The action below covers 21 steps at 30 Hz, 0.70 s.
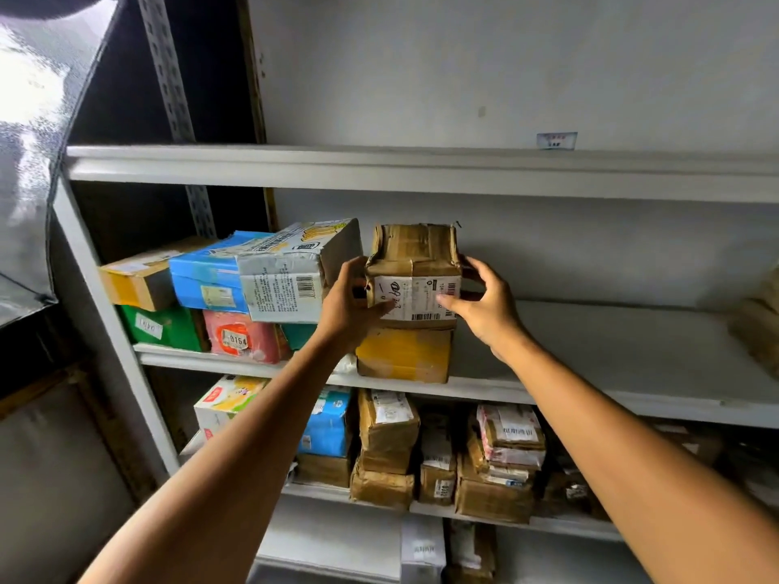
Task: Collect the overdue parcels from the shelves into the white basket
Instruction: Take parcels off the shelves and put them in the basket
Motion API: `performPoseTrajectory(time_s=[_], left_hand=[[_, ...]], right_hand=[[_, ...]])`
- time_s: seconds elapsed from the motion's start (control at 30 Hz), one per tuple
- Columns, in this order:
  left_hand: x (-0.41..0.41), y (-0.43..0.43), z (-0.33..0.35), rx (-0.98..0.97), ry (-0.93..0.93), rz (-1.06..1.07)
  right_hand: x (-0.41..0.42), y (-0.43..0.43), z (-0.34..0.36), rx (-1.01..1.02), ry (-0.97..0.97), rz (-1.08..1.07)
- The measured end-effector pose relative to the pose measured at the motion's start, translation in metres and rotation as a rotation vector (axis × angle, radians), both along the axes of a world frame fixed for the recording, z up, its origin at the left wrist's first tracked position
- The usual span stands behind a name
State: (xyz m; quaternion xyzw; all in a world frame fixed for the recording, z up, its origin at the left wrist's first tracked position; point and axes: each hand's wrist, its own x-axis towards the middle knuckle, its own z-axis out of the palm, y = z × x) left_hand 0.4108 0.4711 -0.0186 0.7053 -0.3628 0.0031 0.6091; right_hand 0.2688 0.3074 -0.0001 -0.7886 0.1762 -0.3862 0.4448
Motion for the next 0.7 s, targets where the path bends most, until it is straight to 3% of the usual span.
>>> performPoseTrajectory(time_s=[0.33, 0.7], left_hand=[[0.002, 0.002, 0.003, -0.064, 0.144, -0.11], [-0.05, -0.002, 0.012, -0.018, 0.07, -0.097]], right_hand=[[0.001, 0.012, 0.003, 0.015, 0.005, -0.062], [-0.05, 0.001, -0.001, 0.027, -0.02, -0.051]])
